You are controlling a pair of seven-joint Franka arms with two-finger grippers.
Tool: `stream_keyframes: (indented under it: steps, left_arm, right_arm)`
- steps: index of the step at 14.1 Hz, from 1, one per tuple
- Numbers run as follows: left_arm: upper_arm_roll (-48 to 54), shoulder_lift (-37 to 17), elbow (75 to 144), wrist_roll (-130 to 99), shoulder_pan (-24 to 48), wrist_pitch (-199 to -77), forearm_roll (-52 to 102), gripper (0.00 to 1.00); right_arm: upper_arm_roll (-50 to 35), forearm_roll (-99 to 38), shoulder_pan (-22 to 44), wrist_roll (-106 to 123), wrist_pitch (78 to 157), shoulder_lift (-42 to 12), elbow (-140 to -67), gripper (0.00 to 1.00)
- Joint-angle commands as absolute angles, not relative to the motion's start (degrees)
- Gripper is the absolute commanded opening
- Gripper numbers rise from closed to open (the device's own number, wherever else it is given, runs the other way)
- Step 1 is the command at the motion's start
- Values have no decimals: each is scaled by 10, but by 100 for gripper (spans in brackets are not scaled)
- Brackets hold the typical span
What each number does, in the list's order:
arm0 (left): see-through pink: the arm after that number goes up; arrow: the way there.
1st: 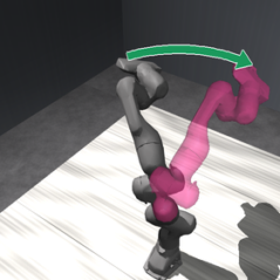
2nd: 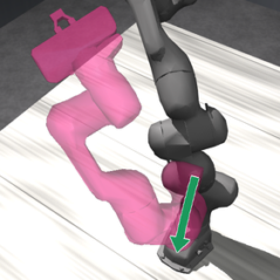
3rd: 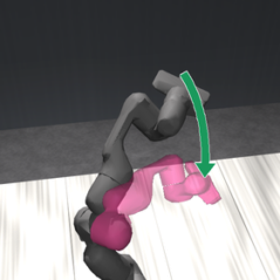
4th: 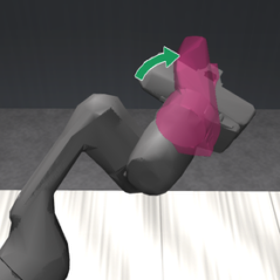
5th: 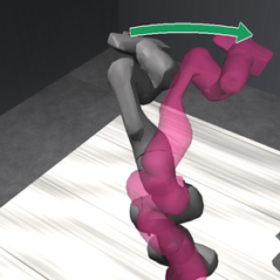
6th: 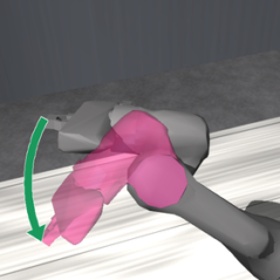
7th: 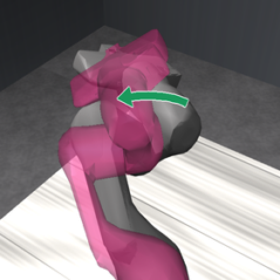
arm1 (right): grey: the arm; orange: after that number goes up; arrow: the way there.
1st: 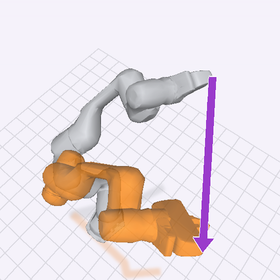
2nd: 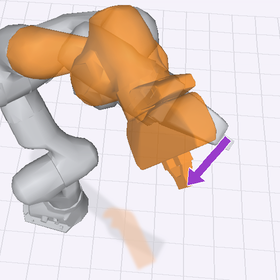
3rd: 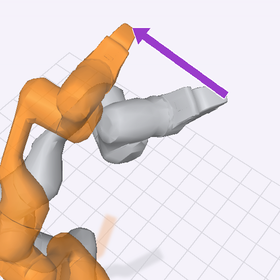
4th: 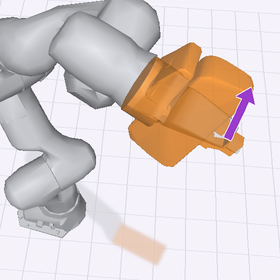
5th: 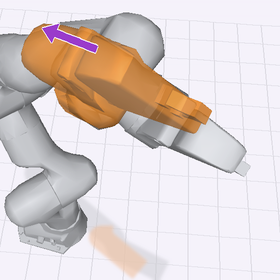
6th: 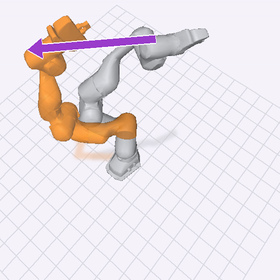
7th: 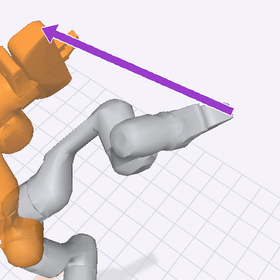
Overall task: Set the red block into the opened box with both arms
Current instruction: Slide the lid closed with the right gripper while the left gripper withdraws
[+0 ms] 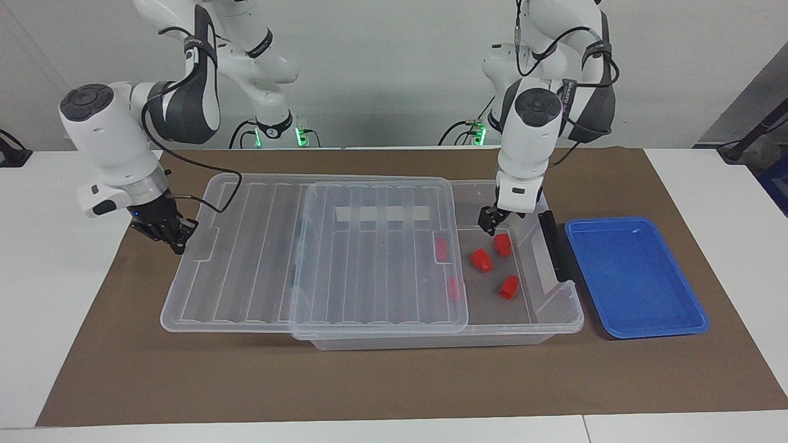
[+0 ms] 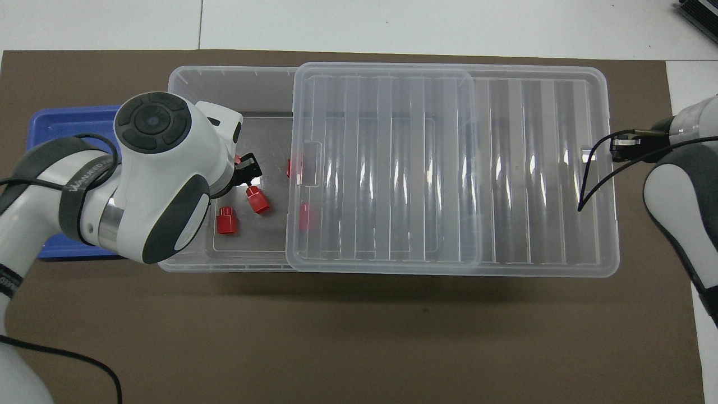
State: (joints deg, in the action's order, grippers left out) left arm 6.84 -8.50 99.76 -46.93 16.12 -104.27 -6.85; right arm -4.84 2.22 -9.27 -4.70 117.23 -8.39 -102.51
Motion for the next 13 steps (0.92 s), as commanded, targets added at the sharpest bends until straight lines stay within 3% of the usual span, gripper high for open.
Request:
stream_keyframes:
  steps: [1,6,9,13]
  left_arm:
    - [62,-67,976,-384,144,-990,-75,100]
    - [62,-8,988,-156,37,-958,-75,100]
    - [62,-8,991,35,-63,-980,-74,100]
    - [60,-9,1005,159,-126,-1057,-75,100]
  right_arm:
    - [-52,19,-77,-35,1166,-76,-1040,0]
    - [-55,13,-50,-39,1143,-75,-1036,0]
    - [-57,10,-21,-41,1143,-75,-1035,0]
    - [-57,-10,17,-55,1143,-74,-1035,0]
